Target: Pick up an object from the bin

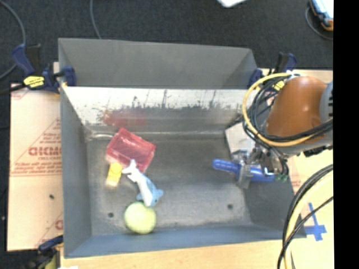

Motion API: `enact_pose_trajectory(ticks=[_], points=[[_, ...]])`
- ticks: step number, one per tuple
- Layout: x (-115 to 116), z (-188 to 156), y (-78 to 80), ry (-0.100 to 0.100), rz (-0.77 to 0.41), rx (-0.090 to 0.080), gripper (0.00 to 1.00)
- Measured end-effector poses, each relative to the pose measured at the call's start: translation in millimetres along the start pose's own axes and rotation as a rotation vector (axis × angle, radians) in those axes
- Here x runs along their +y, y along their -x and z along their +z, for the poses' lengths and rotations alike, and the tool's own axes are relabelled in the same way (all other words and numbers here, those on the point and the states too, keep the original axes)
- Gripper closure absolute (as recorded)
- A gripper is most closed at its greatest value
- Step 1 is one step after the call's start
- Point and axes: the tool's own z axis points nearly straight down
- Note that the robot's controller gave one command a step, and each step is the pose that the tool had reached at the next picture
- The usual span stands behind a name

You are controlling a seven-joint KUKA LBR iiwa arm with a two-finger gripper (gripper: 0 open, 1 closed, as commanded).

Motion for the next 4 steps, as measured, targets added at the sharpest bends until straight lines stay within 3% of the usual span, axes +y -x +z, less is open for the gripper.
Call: enact_pose_trajectory(ticks=[1, 2, 3, 4], points=[[12, 52, 2.0, -0.003, -0.012, -0.016, 1.00], [16, -22, 10.3, 0.000, 0.002, -0.002, 1.00], [16, 58, 3.8, -0.005, -0.048, -0.021, 1.00], [19, -7, 8.5, -0.002, -0.065, -0.009, 1.00]])
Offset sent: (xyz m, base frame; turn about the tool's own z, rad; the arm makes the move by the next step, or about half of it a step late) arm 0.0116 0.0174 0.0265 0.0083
